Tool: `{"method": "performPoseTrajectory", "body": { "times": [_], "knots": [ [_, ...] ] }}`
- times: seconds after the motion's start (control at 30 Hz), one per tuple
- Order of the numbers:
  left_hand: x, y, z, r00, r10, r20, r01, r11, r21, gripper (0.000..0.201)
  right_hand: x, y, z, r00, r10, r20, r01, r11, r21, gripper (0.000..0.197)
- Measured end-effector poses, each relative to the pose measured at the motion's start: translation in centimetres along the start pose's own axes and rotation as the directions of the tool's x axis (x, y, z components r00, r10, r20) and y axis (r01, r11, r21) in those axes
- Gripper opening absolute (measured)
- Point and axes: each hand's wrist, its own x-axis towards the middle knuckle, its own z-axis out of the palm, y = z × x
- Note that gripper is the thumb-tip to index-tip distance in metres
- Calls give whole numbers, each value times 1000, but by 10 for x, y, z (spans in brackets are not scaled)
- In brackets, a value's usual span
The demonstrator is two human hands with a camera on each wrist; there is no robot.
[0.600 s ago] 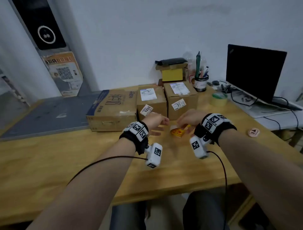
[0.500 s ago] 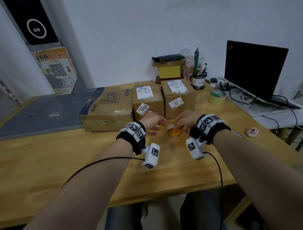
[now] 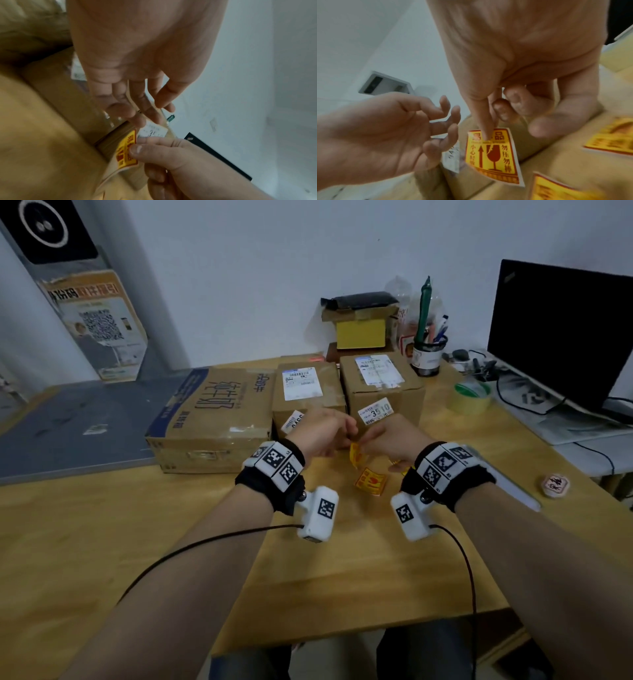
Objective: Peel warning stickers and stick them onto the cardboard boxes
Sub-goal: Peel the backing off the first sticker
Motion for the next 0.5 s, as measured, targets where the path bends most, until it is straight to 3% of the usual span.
{"method": "performPoseTrajectory", "body": {
  "times": [0.2,0.3,0.4,0.5],
  "knots": [
    [2,36,-32,963,224,-152,-221,975,38,24,3,-41,-18,992,-108,-69,117,982,150,7],
    [8,42,-52,955,205,-217,-177,974,139,17,11,-64,-26,983,-142,-115,160,974,163,12],
    [17,39,-66,983,126,-131,-105,983,152,22,20,-80,-28,969,-190,-158,213,966,147,8],
    [28,36,-72,983,140,-116,-125,984,127,23,35,-93,-24,953,-237,-189,267,951,154,8]
  ]
}}
